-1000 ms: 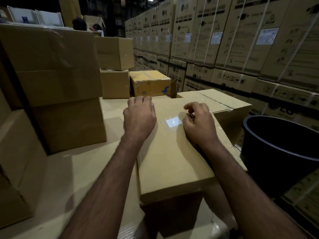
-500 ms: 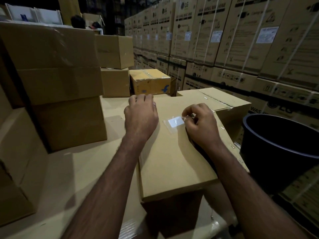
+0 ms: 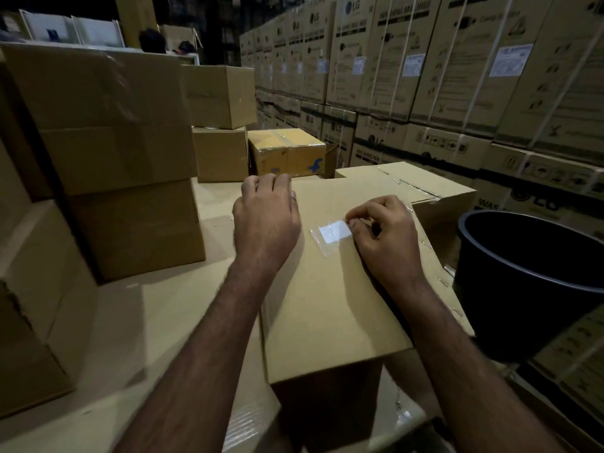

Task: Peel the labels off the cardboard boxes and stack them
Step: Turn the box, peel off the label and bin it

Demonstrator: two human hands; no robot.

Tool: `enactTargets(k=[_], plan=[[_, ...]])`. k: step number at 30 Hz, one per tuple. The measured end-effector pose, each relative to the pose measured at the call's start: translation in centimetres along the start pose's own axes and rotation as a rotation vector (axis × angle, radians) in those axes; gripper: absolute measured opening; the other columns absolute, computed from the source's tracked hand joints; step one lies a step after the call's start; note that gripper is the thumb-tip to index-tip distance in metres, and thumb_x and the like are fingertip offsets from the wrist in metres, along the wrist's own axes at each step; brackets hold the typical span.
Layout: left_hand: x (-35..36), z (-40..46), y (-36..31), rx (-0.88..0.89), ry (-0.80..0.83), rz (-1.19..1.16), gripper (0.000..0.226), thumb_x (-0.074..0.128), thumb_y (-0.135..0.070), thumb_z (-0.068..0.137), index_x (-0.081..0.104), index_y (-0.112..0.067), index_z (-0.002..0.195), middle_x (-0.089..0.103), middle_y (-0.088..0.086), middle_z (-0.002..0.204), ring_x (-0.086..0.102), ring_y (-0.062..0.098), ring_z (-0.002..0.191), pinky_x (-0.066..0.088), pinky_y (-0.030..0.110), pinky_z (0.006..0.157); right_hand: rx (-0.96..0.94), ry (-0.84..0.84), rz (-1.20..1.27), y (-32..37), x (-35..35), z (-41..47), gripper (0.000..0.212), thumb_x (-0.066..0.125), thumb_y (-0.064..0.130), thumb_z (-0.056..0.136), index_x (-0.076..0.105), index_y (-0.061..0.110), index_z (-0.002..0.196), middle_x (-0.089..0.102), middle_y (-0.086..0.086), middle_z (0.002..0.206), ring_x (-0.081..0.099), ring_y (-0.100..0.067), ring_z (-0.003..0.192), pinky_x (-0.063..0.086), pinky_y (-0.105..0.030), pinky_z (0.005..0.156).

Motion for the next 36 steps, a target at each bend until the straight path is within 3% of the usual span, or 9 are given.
enactTargets(k=[3,6,10,13,17,23,26,31,36], plan=[[-0.3,-0.3,-0.2,0.002,-0.006,0.014,0.042,0.034,-0.031,0.105,0.046,-0.018,0.143,0.050,0.004,0.142,0.037,0.025,0.135,0.042,0.043,0.101,-0.016,0.019,0.003,0.2,-0.1,-0.2,0.010,0.065,0.013,0.090,0.073,0.018,0.093,0.057,0.005,0.101,0.053,-0.014,0.100,0.049,-0.025,0.079],[-0.5,-0.6,-0.5,0.006,-0.006,0.014,0.042,0.035,-0.030,0.105,0.046,-0.018,0.143,0.050,0.004,0.142,0.038,0.025,0.135,0.042,0.043,0.101,-0.019,0.011,0.106,0.4,-0.7,-0.4,0.013,0.062,0.009,0.091,0.070,0.016,0.097,0.059,0.002,0.103,0.053,-0.004,0.096,0.043,-0.008,0.075],[-0.5,-0.6,-0.6,-0.002,-0.011,0.029,0.042,0.034,-0.030,0.105,0.045,-0.018,0.144,0.050,0.004,0.143,0.037,0.025,0.135,0.042,0.043,0.101,-0.007,0.011,0.147,0.1,-1.0,-0.6,0.033,0.062,0.009,0.091,0.066,0.012,0.123,0.055,0.000,0.115,0.055,-0.004,0.100,0.051,-0.012,0.084],[-0.4,-0.6,-0.6,-0.008,-0.014,0.048,0.042,0.035,-0.030,0.105,0.046,-0.017,0.143,0.051,0.005,0.141,0.039,0.025,0.134,0.043,0.043,0.100,-0.029,-0.007,0.017,0.0,-0.7,-0.6,0.027,0.065,0.011,0.089,0.072,0.012,0.115,0.055,-0.001,0.113,0.052,-0.014,0.109,0.052,-0.021,0.086],[-0.4,-0.6,-0.7,-0.007,-0.024,0.056,0.042,0.035,-0.030,0.105,0.046,-0.017,0.143,0.052,0.005,0.140,0.039,0.025,0.133,0.043,0.043,0.100,-0.019,0.010,0.038,-0.1,-0.6,-0.7,0.016,0.068,0.011,0.088,0.076,0.015,0.101,0.058,0.002,0.104,0.051,-0.014,0.104,0.041,-0.002,0.077],[-0.1,-0.3,-0.5,-0.017,-0.024,0.042,0.042,0.035,-0.030,0.105,0.046,-0.018,0.144,0.052,0.004,0.141,0.039,0.025,0.133,0.043,0.043,0.100,-0.045,0.051,0.076,0.0,-0.6,-0.8,0.013,0.069,0.012,0.086,0.077,0.019,0.094,0.060,0.005,0.098,0.050,-0.014,0.102,0.044,-0.014,0.081],[0.0,-0.2,-0.4,-0.030,-0.021,0.056,0.041,0.034,-0.030,0.105,0.045,-0.019,0.143,0.051,0.004,0.140,0.039,0.024,0.133,0.043,0.041,0.098,-0.037,0.080,0.113,0.0,-0.7,-1.0,0.014,0.068,0.011,0.086,0.077,0.020,0.093,0.060,0.006,0.099,0.051,-0.016,0.104,0.047,-0.026,0.084],[0.1,-0.1,-0.3,-0.038,-0.017,0.053,0.041,0.034,-0.031,0.106,0.045,-0.020,0.144,0.051,0.003,0.141,0.038,0.023,0.134,0.044,0.041,0.099,-0.016,0.152,0.125,0.0,-0.7,-1.6,0.015,0.068,0.012,0.087,0.077,0.023,0.093,0.058,0.008,0.103,0.048,-0.014,0.109,0.037,-0.013,0.083],[0.0,-0.1,-0.3,-0.037,-0.018,0.046,0.041,0.034,-0.032,0.106,0.045,-0.021,0.144,0.051,0.002,0.141,0.037,0.023,0.134,0.043,0.040,0.099,-0.013,0.189,0.135,0.0,-0.6,-1.9,0.012,0.068,0.013,0.084,0.076,0.022,0.087,0.058,0.007,0.104,0.047,-0.014,0.110,0.037,-0.014,0.083]])
Point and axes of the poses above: each hand's wrist, its own z-axis towards the middle knuckle, its own x-axis out of the palm, y = z × x, the point moved 7 cm from there along z, towards the middle knuckle
